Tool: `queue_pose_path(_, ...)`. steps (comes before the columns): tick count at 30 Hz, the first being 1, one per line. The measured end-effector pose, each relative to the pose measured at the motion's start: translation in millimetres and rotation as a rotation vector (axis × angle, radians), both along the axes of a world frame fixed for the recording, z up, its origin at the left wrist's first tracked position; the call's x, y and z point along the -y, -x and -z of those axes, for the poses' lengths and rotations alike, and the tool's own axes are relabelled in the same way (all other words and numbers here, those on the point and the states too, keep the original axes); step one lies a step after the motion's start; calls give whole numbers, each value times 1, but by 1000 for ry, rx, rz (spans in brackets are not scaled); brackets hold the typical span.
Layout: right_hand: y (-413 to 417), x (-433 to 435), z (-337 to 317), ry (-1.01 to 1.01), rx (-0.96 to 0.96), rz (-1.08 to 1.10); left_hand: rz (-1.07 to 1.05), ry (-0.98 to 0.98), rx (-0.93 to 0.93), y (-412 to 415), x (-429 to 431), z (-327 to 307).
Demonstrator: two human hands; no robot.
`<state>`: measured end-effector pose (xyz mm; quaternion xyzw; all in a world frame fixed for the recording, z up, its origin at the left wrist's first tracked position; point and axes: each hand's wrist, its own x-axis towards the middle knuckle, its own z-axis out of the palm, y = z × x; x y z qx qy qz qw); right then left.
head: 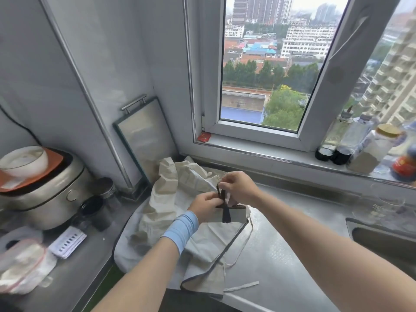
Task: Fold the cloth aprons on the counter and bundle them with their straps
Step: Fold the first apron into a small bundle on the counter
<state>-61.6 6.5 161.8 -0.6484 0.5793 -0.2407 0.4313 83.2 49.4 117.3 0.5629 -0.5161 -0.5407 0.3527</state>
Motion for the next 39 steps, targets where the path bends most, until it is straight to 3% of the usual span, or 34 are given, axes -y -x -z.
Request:
queue_pose_path(7,-22,25,-64,102,171,72,-173,236,-7,-19,33,-54)
queue_pose_path(15,-37,98,-133,176,228,25,-364,224,-149,-38,99,-128)
queue_pose_path(17,-42,115,-149,170,233,26,-419,259,-107,-40,115,-147)
queue_pose_path(24,-65,174,-216,132,301,-73,-597,469,390,-58,175,-227)
queue_pose_path(32,-114,221,-278,356,368,35,-655,686,469,-98,229,-304)
queue_pose_path(35,-138,240,-304,467,395,88,-657,789,367,-118,247,-335)
queue_pose_path(39,-167,266,-337,571,439,158,-551,912,396,-148,279,-371)
